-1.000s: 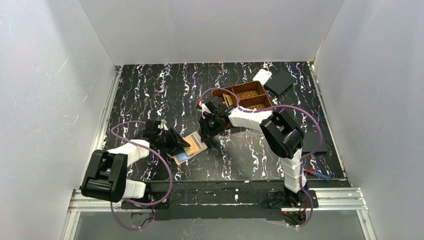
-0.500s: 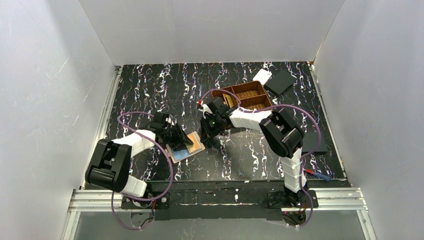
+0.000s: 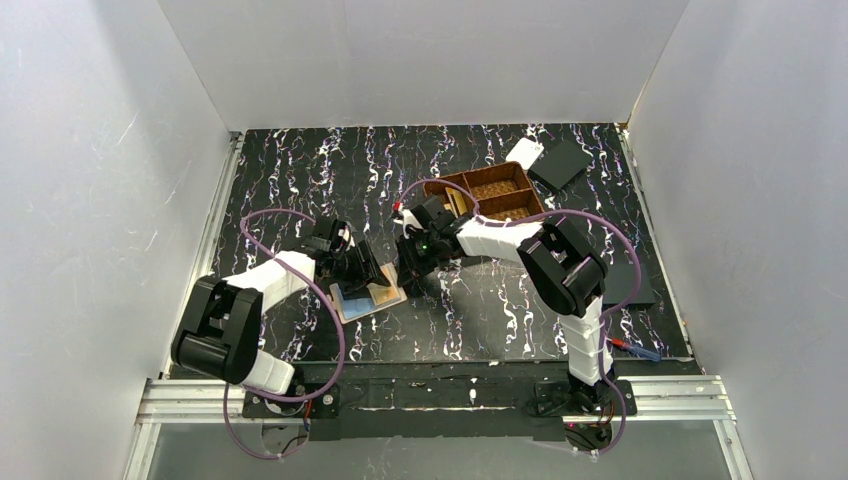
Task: Put the credit cards into the card holder
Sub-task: Insert the credit card into the card holder.
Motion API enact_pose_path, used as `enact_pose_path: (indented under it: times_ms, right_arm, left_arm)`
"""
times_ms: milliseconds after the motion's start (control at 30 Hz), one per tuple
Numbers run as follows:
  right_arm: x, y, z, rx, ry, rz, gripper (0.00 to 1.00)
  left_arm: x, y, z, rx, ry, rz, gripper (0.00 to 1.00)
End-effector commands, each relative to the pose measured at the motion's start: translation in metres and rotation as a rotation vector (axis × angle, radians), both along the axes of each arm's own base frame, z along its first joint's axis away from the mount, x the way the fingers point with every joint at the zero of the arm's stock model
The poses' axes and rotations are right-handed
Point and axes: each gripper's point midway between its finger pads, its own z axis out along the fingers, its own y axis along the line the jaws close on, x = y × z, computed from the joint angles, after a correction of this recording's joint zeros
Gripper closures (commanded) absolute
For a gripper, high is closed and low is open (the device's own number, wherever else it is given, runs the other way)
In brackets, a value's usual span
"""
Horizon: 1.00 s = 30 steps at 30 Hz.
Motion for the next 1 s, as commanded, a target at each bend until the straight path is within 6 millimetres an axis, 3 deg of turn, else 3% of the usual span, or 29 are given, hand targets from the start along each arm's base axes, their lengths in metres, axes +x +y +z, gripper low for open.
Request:
enact_pose_path:
  times_ms: [0,200,400,500,767,967]
  right_arm:
    - [0.003,0.006,0.023,0.002,-0.069,0.029,0.75]
    - [0.008,0.002,0.039,-0.007,-0.109,0.030,0.67]
    - [0.017,-0.002,0.059,0.018,-0.132,0.021,0.65]
    - [0.015,0.006,0.069,0.076,-0.120,0.039,0.64]
    - [-0.012,0.055,0.087,0.318,0.011,0.044,0.68]
    - [-0.020,0.081,0.072,0.259,-0.039,0.033,0.97]
  left_arm:
    - [0.001,0.005,0.014,0.034,-0.048,-0.023,0.44]
    - [-0.004,0.018,0.031,0.087,-0.080,-0.019,0.39]
    - [-0.014,0.041,0.026,0.134,-0.049,0.031,0.35]
    - [-0.014,0.043,0.023,0.100,-0.068,0.043,0.33]
    - [-0.028,0.063,-0.008,0.198,0.073,0.091,0.57]
    - [-0.046,0.095,-0.025,0.369,0.168,0.133,0.77]
